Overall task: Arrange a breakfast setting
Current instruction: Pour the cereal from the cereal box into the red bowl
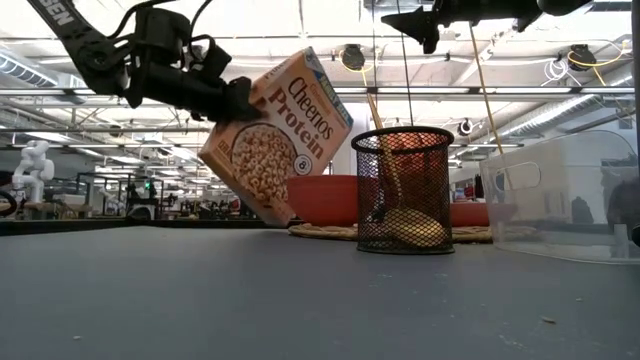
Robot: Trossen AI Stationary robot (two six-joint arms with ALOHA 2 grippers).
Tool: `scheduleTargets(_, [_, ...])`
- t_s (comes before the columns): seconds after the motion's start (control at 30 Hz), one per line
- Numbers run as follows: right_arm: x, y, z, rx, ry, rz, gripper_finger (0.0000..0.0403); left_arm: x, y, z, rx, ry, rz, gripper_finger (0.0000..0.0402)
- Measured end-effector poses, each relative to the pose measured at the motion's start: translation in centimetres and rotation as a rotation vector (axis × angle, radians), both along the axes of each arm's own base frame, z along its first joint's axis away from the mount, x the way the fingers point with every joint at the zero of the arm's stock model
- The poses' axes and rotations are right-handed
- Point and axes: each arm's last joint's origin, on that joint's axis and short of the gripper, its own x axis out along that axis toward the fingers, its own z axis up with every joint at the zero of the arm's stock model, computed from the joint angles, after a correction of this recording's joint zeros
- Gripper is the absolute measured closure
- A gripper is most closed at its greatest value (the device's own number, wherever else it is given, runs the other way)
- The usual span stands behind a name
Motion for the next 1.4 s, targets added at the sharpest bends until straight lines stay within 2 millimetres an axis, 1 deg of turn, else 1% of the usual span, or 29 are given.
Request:
scheduleTargets(0.37, [0.0,0.0,0.0,0.000,0.000,0.000,0.0135,0.0,0.0,-0.7,-0.041,0.082,-0.001,0.0398])
scheduleTargets(0.57, [0.0,0.0,0.0,0.000,0.000,0.000,0.0135,0.0,-0.1,-0.8,-0.045,0.090,-0.001,0.0398])
scheduleTargets(0.83, [0.0,0.0,0.0,0.000,0.000,0.000,0.0135,-0.1,-0.1,-1.4,-0.030,0.173,-0.006,0.0381])
scheduleTargets(1.13, [0.0,0.0,0.0,0.000,0.000,0.002,0.0135,-0.5,-0.3,-3.1,-0.114,0.316,-0.008,0.0377])
scheduleTargets(1.4, [0.0,0.0,0.0,0.000,0.000,0.002,0.0135,-0.6,-0.3,-3.3,-0.165,0.310,0.002,0.0376])
